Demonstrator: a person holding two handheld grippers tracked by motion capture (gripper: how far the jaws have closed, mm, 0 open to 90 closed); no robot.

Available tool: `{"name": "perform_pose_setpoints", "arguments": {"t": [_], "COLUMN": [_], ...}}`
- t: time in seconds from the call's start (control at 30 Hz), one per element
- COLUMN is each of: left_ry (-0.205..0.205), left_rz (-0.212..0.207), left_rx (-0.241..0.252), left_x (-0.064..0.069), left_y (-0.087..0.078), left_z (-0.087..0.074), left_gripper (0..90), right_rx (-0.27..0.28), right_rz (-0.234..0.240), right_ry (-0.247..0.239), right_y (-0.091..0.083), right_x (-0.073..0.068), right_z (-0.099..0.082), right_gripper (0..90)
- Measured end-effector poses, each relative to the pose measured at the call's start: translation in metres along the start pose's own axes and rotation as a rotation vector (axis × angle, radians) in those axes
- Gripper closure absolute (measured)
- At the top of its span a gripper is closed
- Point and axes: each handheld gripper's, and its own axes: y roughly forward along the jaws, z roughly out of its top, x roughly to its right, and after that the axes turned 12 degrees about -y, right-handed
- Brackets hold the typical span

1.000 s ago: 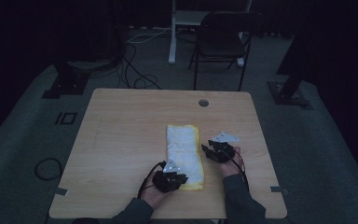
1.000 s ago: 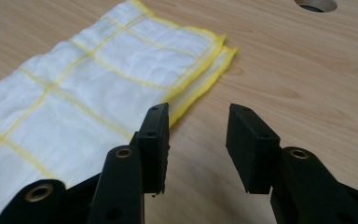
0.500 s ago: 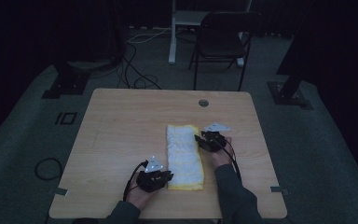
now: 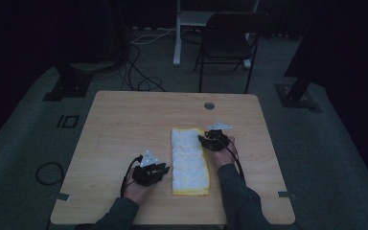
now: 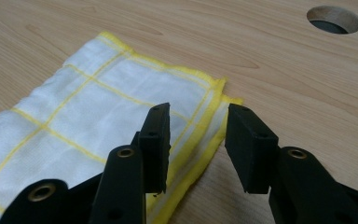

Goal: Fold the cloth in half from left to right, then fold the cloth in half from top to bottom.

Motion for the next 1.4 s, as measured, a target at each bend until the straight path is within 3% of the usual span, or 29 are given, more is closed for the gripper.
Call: {"name": "perform_pose_setpoints", "arguments": {"t": [0.4, 0.6, 0.97, 1.1, 1.4], "left_ry": [-0.071, -0.106, -0.182, -0.194, -0.203], "left_rz": [0.063, 0.083, 0.103, 0.11, 0.115], "left_rx": [0.044, 0.017, -0.002, -0.012, -0.035], "left_x": [-0.027, -0.038, -0.053, -0.055, -0.056], "left_y": [0.026, 0.046, 0.077, 0.085, 0.097], "left_z": [0.047, 0.065, 0.08, 0.084, 0.085], "left_gripper": [63.9, 61.0, 60.6, 60.6, 60.5], "right_rx": [-0.009, -0.014, -0.037, -0.071, -0.094], "right_rz": [-0.004, -0.015, -0.01, -0.006, 0.01], "right_ry": [0.025, 0.053, 0.102, 0.123, 0.155], "right_y": [0.007, 0.009, 0.019, 0.027, 0.034], "right_x": [0.006, 0.011, 0.018, 0.019, 0.017], "right_z": [0.006, 0.007, 0.006, 0.005, 0.01], "right_gripper": [57.3, 57.1, 54.7, 54.6, 52.1]}}
